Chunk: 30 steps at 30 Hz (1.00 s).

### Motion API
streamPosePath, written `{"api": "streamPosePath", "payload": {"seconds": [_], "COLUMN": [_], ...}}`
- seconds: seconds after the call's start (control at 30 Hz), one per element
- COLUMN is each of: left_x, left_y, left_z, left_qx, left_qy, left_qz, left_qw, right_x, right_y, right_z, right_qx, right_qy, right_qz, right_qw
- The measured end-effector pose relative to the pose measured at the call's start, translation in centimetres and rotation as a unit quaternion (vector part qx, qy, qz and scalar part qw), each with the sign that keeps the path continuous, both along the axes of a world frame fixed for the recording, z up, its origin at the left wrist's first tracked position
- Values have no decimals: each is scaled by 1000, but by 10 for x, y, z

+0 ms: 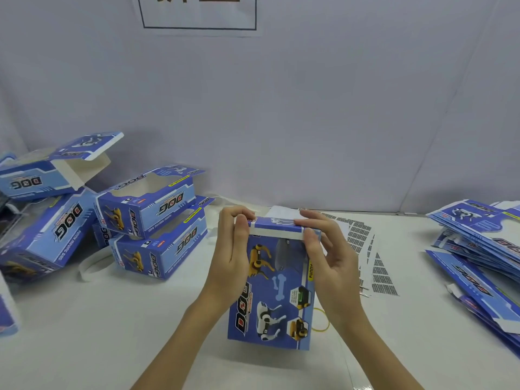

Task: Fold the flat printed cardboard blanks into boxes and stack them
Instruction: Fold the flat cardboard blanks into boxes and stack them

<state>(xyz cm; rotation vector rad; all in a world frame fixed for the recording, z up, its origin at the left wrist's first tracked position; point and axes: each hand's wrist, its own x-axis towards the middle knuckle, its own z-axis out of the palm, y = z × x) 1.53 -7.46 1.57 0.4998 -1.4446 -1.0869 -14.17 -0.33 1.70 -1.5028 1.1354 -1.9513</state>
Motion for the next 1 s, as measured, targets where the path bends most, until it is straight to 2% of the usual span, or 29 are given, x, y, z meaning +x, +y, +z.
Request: {"api": "streamPosePath", "payload": {"seconds": [0.07, 0.1, 0.17, 0.2, 0.23, 0.27, 0.3, 0.37, 0.47, 0.53, 0.63, 0.7, 0.77, 0.8, 0.87, 1.0], "left_x": [-1, -2, -3, -4, -6, -8, -10, -11, 2, 10, 20, 25, 27, 27, 28, 39], "left_y": [2, 4, 8, 9, 12, 15, 17, 15, -2, -13, -20, -23, -23, -22, -21, -28], "left_z": [2, 4, 7, 7, 7, 7, 7, 4, 1, 2, 1, 1, 1, 2, 4, 10], "left_qx": [-16, -41, -137, -188, -211, -197, -141, -10, 77, 121, 170, 186, 186, 184, 183, 177], "left_qy": [-37, -69, -152, -199, -237, -262, -256, -171, -74, -19, 62, 92, 113, 123, 138, 179], "left_qz": [58, 130, 271, 283, 256, 198, 113, -26, -25, -26, -77, -120, -139, -143, -127, -80], "left_qw": [997, 988, 940, 919, 913, 924, 950, 985, 994, 992, 980, 971, 966, 965, 965, 965], "right_x": [0, -1, -2, -3, -4, -5, -5, -2, 1, 3, -2, -8, -16, -20, -28, -39], "right_y": [-2, -2, -3, -3, -1, 0, 2, 4, 1, -1, -6, -6, -4, -4, -2, 0], "right_z": [1, 0, 0, 0, 0, -1, -2, -4, -2, 0, -6, -5, -2, -1, 0, 0], "right_qx": [-8, -13, -27, -34, -40, -41, -37, -26, -15, 7, 58, 136, 227, 259, 276, 280], "right_qy": [12, 9, -20, -31, -24, -4, 14, 19, 6, 19, 112, 137, 75, 46, 42, 83], "right_qz": [-32, -58, -106, -118, -130, -137, -127, -44, 41, 29, -65, -66, 77, 164, 259, 279], "right_qw": [999, 998, 994, 992, 990, 990, 991, 998, 999, 999, 990, 979, 968, 951, 925, 915]}}
